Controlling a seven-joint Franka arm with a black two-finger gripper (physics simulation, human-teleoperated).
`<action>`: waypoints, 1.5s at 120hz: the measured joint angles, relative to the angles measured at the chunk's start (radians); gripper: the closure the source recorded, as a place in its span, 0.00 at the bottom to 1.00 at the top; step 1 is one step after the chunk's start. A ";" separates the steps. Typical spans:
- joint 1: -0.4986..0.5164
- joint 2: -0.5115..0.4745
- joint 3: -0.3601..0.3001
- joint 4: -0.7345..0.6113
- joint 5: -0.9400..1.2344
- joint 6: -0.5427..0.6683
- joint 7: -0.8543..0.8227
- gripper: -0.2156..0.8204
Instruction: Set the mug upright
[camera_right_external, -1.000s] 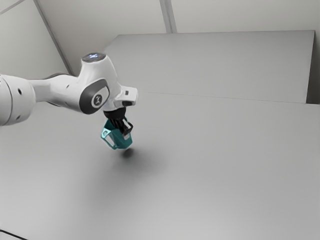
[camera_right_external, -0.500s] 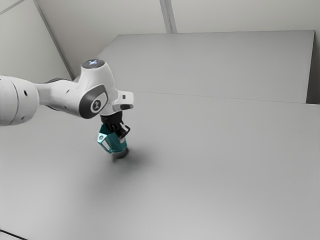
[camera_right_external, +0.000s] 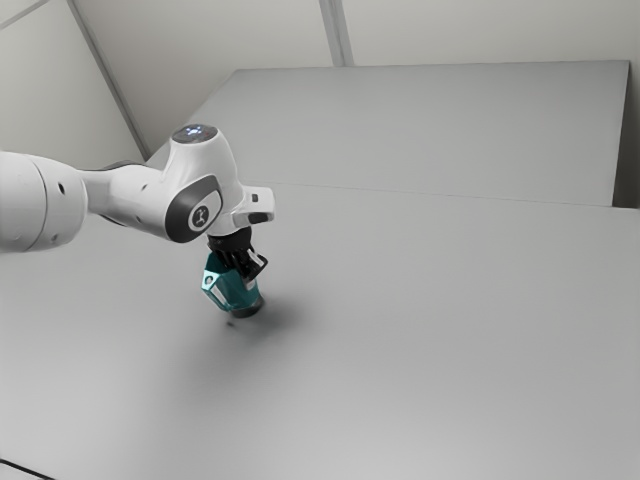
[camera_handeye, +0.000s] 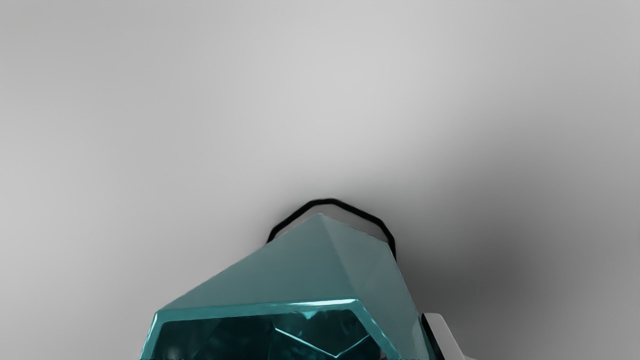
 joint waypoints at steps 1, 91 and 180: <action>0.000 0.000 0.000 0.000 -0.001 0.000 0.000 0.92; 0.003 -0.007 0.000 0.004 -0.010 -0.001 0.001 0.53; 0.004 0.092 0.009 0.440 -0.073 -0.286 -0.001 0.29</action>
